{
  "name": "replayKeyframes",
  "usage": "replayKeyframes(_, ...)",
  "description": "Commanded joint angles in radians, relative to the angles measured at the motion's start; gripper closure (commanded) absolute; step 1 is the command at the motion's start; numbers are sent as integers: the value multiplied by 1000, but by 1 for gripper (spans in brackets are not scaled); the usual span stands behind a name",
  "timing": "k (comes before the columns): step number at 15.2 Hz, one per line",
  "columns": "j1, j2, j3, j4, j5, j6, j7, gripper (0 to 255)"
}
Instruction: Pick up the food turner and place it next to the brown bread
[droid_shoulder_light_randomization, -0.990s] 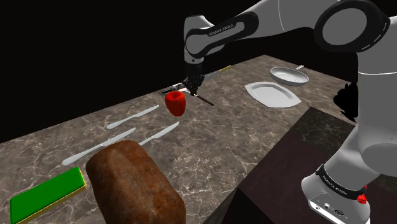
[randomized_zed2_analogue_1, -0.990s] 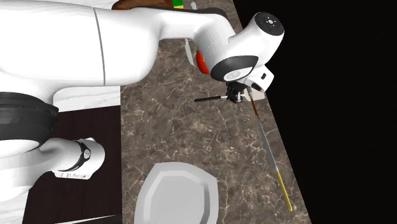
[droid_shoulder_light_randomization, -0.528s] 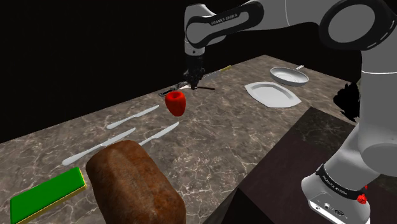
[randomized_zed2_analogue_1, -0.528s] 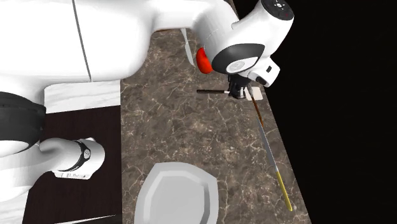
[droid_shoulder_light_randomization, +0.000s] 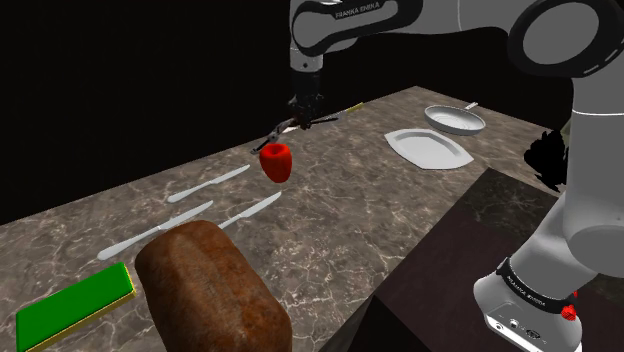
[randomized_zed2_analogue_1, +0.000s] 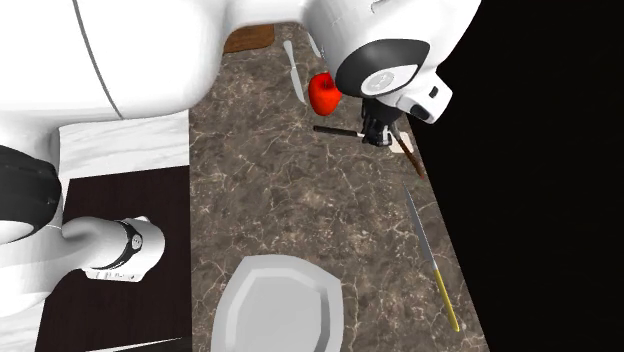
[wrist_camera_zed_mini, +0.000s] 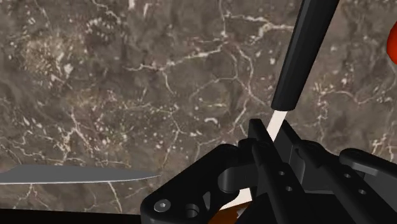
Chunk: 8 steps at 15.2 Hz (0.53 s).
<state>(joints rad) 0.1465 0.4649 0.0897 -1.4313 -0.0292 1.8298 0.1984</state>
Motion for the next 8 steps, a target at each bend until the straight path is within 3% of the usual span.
replayKeyframes(1, -1, -5, 0, 21, 1, -27, -2, 255)
replayKeyframes(8, 1, -11, 1, 106, 1, -118, -2, 255)
